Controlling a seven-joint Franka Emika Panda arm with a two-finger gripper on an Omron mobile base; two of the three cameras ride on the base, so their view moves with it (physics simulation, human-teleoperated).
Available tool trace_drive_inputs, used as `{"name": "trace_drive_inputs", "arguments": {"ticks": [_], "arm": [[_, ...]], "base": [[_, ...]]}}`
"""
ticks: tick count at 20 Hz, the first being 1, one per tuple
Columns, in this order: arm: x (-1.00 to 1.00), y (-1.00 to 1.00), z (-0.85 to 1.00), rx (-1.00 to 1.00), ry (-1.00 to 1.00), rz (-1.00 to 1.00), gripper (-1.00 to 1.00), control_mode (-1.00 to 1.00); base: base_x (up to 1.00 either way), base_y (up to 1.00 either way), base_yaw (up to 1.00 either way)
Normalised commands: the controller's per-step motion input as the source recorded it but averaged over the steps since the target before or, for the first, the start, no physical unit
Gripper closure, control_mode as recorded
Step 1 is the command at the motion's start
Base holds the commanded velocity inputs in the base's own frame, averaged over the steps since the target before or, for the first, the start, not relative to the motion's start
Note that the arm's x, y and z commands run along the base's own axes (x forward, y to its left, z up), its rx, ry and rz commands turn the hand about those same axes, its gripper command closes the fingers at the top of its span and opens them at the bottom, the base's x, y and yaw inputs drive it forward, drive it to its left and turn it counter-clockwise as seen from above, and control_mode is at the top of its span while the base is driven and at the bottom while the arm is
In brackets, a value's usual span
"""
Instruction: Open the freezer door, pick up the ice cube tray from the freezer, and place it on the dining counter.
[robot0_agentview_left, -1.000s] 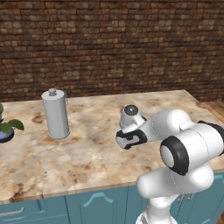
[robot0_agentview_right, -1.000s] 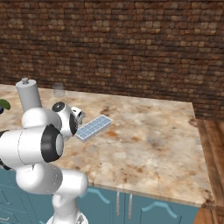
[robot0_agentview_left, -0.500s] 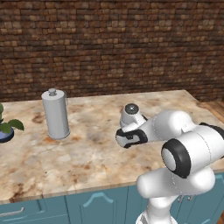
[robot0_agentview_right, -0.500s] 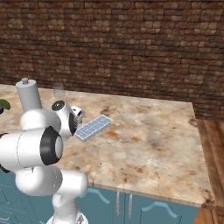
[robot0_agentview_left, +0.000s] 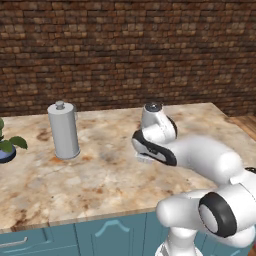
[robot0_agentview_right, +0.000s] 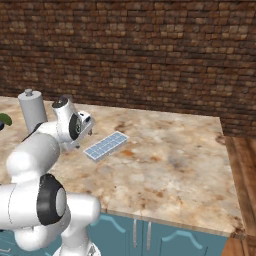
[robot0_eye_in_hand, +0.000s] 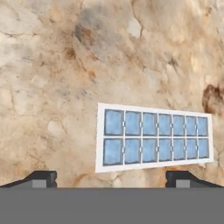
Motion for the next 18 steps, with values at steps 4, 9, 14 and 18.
{"name": "trace_drive_inputs", "arguments": {"ticks": [4,9,14,18], "arm": [[-0.90,-0.17,0.63,0.03,0.14,-0.24,-1.00,-1.00],[-1.00,-0.28,0.50,0.07,0.10,-0.30,-1.00,-1.00],[-1.00,-0.34,0.44,0.15,0.03,-0.31,-1.00,-1.00],[-1.00,-0.29,0.33,0.18,0.00,-0.34,-1.00,-1.00]], "base": [[0.00,0.00,0.00],[0.00,0.00,0.00],[0.00,0.00,0.00],[0.00,0.00,0.00]]}}
